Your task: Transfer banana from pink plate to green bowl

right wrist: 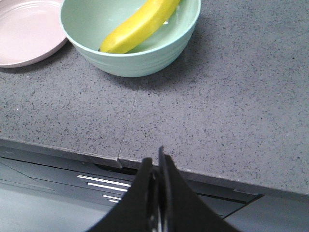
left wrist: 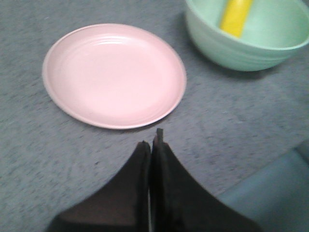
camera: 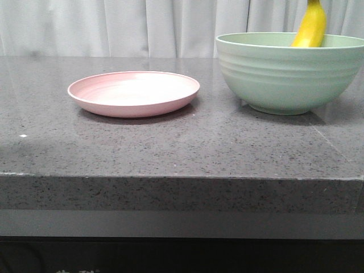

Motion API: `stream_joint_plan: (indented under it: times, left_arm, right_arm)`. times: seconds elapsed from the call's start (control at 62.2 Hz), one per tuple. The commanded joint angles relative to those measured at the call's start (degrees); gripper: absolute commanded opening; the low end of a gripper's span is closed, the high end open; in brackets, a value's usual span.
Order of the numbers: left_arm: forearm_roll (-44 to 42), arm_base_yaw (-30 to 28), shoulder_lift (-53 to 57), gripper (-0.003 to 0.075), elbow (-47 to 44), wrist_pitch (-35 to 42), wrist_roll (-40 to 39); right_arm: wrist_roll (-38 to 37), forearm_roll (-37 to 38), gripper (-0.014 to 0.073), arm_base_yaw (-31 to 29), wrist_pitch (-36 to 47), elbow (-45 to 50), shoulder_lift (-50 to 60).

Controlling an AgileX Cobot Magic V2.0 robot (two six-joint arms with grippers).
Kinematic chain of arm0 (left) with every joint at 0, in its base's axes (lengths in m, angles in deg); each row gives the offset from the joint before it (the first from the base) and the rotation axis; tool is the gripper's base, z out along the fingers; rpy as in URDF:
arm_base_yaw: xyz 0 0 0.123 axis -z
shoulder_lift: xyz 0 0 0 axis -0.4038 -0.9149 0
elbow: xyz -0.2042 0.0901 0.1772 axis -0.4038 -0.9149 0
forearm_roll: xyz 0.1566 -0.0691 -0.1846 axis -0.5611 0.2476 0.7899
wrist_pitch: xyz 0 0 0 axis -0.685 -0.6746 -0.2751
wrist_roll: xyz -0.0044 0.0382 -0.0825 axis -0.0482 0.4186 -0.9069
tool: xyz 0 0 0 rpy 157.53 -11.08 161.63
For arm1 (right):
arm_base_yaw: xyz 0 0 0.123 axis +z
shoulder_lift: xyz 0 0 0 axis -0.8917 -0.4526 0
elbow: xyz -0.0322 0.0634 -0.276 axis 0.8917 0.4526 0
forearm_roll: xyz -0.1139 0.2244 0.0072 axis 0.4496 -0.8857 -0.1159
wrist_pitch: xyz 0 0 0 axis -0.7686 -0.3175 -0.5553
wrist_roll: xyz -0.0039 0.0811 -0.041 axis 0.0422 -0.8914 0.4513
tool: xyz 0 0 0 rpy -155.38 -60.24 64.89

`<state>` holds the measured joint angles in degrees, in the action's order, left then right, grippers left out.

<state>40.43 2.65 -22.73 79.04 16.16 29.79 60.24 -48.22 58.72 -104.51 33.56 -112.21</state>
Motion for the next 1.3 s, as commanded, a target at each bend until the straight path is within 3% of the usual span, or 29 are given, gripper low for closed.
stream_joint_plan:
  times: [0.0, 0.161, 0.659, 0.9, 1.286]
  left_arm:
    - [-8.24, 0.12, 3.11, -0.0018, -2.35, 5.94, -7.22]
    - [-10.17, -1.08, 11.77, -0.0018, -12.68, 13.53, -7.22]
    - [-9.79, -20.19, 48.47, -0.0018, -45.83, 33.58, -7.67]
    - [-9.30, -23.19, 55.29, -0.0018, -52.97, 39.52, -7.67]
    - [-9.30, -21.52, 55.18, -0.0018, -52.99, 43.46, -7.67]
  right_arm:
    - [0.07, -0.77, -0.0069, -0.07, 3.43, -1.17, -0.32]
    - [0.07, -0.77, -0.0069, -0.07, 3.43, -1.17, -0.32]
    - [0.07, -0.77, -0.0069, -0.07, 3.43, -1.17, -0.32]
    - [0.07, -0.77, -0.0069, -0.07, 3.36, -1.17, -0.32]
    - [0.07, -0.77, -0.0069, -0.07, 3.36, -1.17, -0.32]
